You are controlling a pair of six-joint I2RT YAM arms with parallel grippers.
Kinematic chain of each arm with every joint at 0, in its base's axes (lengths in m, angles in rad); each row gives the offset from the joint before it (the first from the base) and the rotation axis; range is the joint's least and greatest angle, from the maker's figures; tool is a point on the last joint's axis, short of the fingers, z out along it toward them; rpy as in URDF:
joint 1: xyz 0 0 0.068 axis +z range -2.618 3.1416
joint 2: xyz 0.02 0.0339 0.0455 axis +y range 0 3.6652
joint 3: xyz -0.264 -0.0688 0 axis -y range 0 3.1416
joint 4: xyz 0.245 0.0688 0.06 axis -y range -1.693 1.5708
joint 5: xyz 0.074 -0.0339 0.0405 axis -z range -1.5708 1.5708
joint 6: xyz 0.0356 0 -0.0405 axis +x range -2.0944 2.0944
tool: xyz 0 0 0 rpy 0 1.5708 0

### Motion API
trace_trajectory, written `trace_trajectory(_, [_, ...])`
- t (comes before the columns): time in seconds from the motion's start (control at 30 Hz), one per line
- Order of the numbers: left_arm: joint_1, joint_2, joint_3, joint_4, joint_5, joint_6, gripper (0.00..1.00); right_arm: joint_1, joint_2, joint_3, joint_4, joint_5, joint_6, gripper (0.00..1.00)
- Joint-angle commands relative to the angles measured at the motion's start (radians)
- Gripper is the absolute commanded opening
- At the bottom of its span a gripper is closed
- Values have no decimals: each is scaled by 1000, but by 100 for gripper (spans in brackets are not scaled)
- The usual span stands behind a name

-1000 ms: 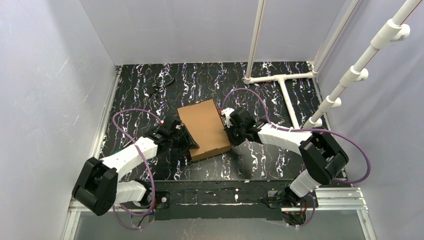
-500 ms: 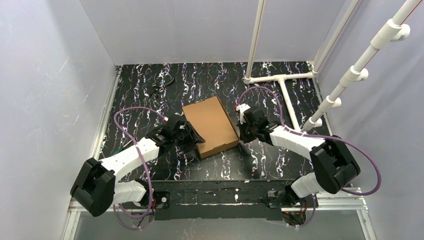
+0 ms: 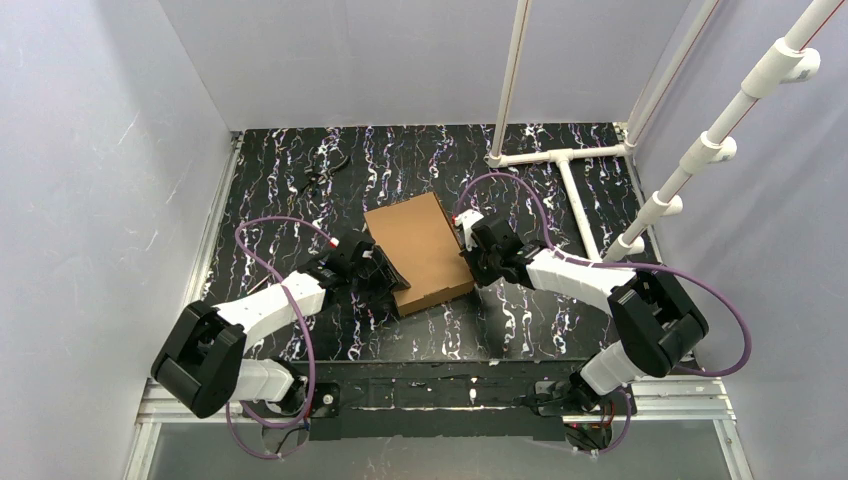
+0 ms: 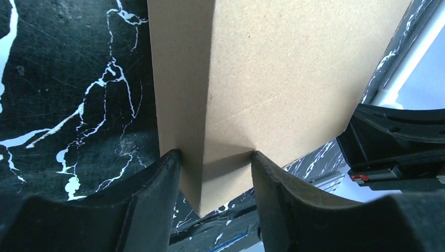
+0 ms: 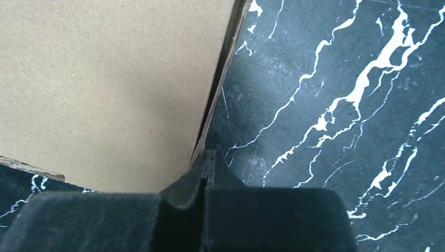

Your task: Fold the paper box

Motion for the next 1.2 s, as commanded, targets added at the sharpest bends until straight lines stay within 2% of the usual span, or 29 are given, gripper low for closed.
trace_trajectory(0.0, [-14, -40, 38, -50, -23, 91, 51, 0, -38, 30, 36, 104, -89, 1])
trace_trajectory(0.07, [-4, -84, 50, -121, -47, 175, 55, -23, -69, 26, 44, 206, -186, 1])
trace_trajectory(0.13, [18, -162, 55, -190, -73, 258, 65, -39, -106, 30, 51, 247, -291, 4])
trace_trajectory(0.23, [83, -269, 34, -236, -66, 365, 82, -48, -147, 80, 15, 205, -437, 28])
trace_trajectory(0.27, [114, -299, 20, -226, -39, 381, 85, -55, -151, 103, -7, 161, -467, 33])
trace_trajectory(0.33, [190, -342, -25, -185, 22, 386, 86, -72, -130, 137, -21, 81, -468, 36])
trace_trajectory(0.4, [251, -346, -62, -122, 73, 367, 85, -81, -70, 176, -36, 56, -420, 32])
trace_trajectory(0.5, [291, -286, -78, -55, 108, 335, 77, -111, 40, 252, -45, 24, -364, 11])
trace_trajectory(0.6, [315, -212, -80, 14, 115, 308, 71, -124, 155, 364, -81, 17, -349, 2])
trace_trajectory(0.7, [335, -165, -119, 187, 176, 254, 68, -131, 280, 448, -123, -20, -325, 1])
trace_trajectory(0.83, [339, -82, -72, 195, 165, 267, 68, -144, 351, 470, -127, -147, -287, 1])
trace_trajectory(0.97, [338, -3, -61, 312, 241, 250, 67, -163, 388, 477, -132, -240, -256, 1])
trace_trajectory(1.17, [334, 113, -19, 385, 299, 221, 67, -173, 397, 475, -128, -342, -233, 1])
